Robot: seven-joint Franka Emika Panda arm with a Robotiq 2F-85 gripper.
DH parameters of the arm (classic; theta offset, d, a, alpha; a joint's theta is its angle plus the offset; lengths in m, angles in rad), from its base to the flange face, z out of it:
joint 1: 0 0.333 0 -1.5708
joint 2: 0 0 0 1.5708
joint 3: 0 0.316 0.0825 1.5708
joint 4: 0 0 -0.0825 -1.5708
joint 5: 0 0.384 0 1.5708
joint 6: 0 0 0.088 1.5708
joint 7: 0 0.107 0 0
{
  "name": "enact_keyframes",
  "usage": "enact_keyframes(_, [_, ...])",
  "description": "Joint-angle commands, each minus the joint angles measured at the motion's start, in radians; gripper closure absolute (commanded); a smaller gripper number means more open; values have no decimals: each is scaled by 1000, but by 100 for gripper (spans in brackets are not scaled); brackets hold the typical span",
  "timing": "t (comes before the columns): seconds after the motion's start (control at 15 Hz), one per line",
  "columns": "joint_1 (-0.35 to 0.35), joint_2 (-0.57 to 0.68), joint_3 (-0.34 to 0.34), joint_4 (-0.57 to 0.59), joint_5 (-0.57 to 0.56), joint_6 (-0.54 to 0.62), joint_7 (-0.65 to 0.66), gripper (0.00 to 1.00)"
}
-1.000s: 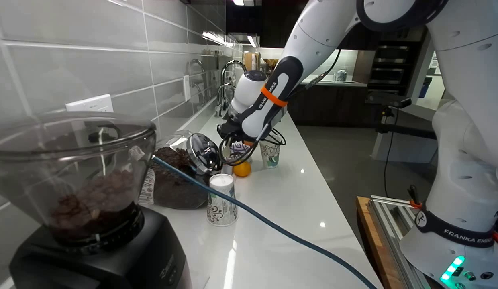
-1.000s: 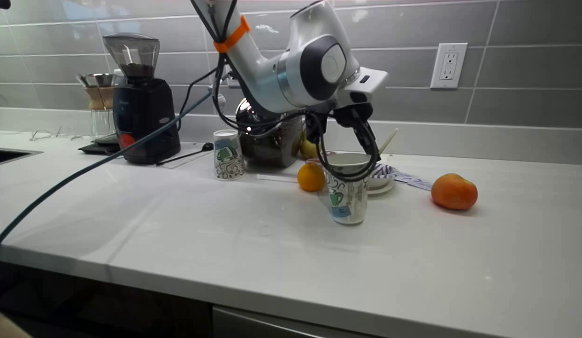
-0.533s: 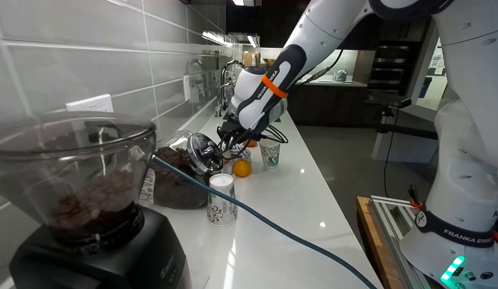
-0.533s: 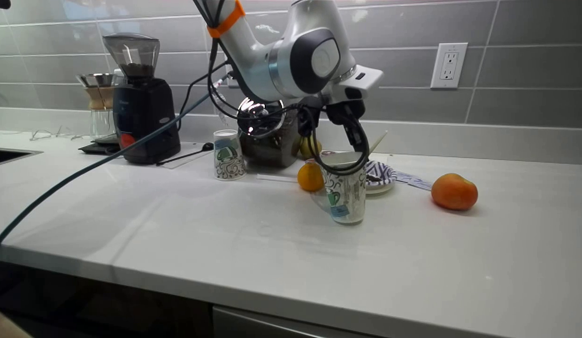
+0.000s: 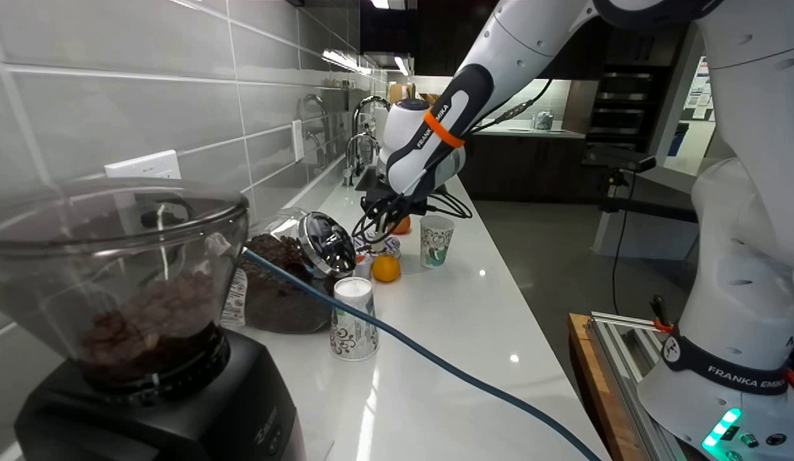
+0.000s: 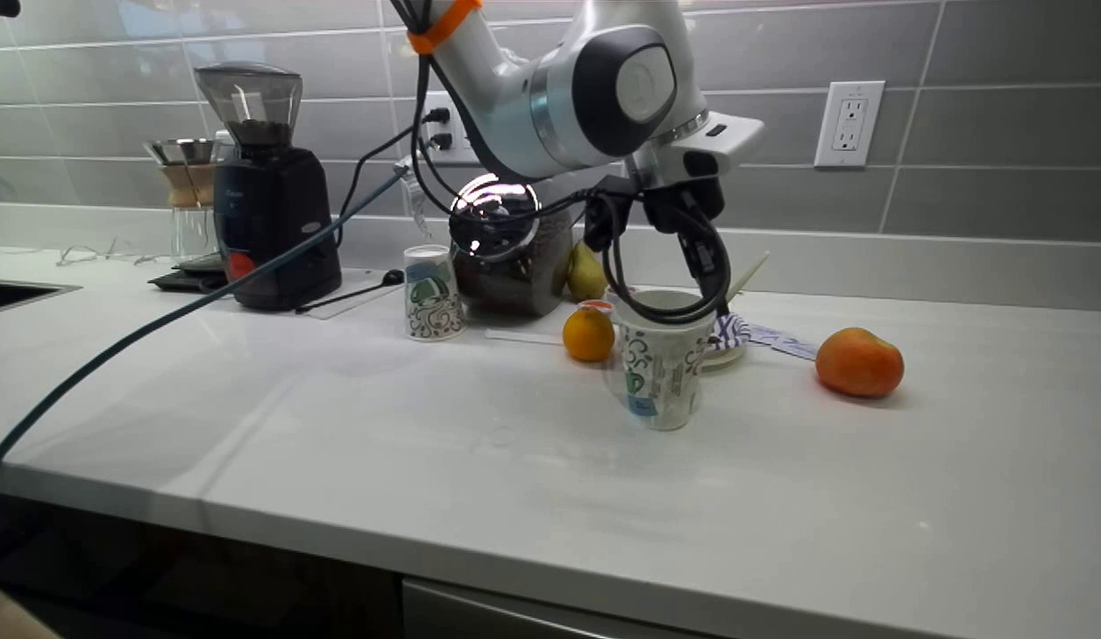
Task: Use the spoon to stir the contents in the bowl
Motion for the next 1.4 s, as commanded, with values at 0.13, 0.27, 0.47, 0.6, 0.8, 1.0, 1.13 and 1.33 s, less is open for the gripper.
enact_keyframes(0.13, [39, 33, -59, 3, -37, 73, 36, 96])
enact_keyframes(0.27, [42, 52, -54, -3, -22, 154, 17, 96])
enact_keyframes(0.47, [34, 58, -24, -18, -10, 241, 8, 96])
enact_keyframes(0.6, [2, 33, 30, -28, 4, 218, -5, 96])
enact_keyframes(0.8, [-33, -4, 97, -32, 96, 129, -79, 96])
enact_keyframes(1.0, [1, -15, 43, -23, 69, 70, -25, 96])
enact_keyframes(1.13, [37, -23, -20, -16, 48, 45, 7, 96])
enact_keyframes(1.33, [80, -48, -93, -18, 32, 50, 10, 96])
